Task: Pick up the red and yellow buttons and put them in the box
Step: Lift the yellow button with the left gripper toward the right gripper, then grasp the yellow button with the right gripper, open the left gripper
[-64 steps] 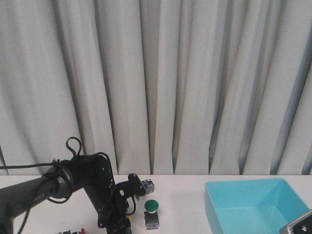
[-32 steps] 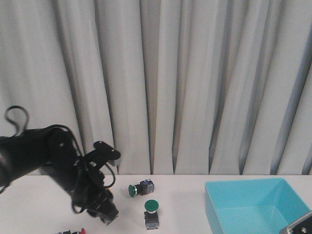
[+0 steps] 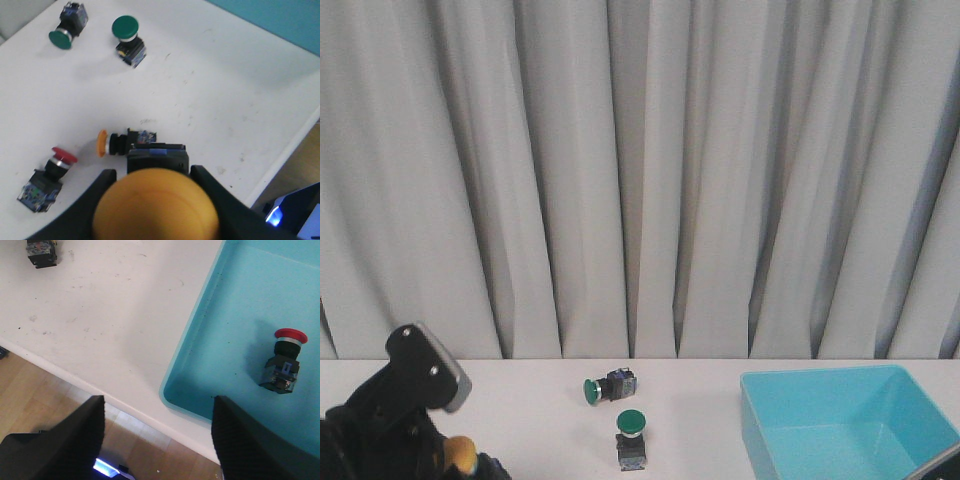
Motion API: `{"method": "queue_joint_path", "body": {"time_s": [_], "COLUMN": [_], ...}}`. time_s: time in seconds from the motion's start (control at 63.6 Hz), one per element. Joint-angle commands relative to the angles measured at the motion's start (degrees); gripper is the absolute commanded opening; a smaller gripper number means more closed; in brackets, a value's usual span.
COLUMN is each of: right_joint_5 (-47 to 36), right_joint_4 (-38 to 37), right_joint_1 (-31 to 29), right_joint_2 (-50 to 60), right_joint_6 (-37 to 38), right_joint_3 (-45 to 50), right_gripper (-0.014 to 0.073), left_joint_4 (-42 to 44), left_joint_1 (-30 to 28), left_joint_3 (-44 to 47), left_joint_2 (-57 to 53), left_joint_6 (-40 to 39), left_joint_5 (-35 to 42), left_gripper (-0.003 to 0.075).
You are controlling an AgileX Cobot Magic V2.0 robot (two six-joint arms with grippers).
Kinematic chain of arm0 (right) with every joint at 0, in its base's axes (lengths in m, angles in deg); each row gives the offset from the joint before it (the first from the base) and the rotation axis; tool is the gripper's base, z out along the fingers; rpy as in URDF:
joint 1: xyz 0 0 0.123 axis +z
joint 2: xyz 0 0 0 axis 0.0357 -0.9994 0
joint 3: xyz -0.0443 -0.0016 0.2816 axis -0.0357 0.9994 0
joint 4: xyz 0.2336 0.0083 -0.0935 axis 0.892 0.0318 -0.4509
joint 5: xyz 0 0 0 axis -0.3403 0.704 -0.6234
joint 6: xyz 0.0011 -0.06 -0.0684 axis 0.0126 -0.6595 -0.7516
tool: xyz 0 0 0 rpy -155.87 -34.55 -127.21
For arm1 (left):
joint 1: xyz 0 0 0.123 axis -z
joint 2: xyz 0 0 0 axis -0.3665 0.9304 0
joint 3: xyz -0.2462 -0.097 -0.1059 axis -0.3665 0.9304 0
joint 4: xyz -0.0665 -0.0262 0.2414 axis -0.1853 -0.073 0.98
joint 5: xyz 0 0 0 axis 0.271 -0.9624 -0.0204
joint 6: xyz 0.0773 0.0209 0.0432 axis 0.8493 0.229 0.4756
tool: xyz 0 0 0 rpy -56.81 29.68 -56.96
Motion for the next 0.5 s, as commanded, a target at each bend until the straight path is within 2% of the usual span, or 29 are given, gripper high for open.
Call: {"method": "queue_joint_path", "body": {"time_s": [0.0,0.11,0.251,0.393,0.487], "right_joint_5": [-2.7,-2.6,-1.5,2.1,6.7], "right_joint_4": [0.5,3.9,12.4,23.0,29.6], "right_joint_1": [0.1,0.1,0.1,0.1,0.1], "right_joint_2": [0.0,-1.9,-5.3,-8.4,-10.2], "right_joint_6": [-2.8,-8.6,-19.3,-35.1,-48.2], "right_joint_3": [-1.5,-1.6,-2.9,-5.9,-8.0], "right_gripper": [0.0514,0.0517,0.0517,0.0517,0.0517], "left_joint_4": [-8.7,-16.2,-24.1,-30.0,-33.0], "left_joint_1": [1.7,4.1,7.3,10.1,11.8], "left_joint_3": [0.8,0.6,0.6,0.6,0.6], "left_joint_2": [-3.6,-2.8,-1.0,1.0,2.0], "left_joint_6": [8.3,18.2,29.4,40.3,45.7], "left_joint_5": [4.7,1.6,-2.6,-6.5,-7.8], "left_gripper": [0.0185,0.0185,0.0185,0.0185,0.0185]}}
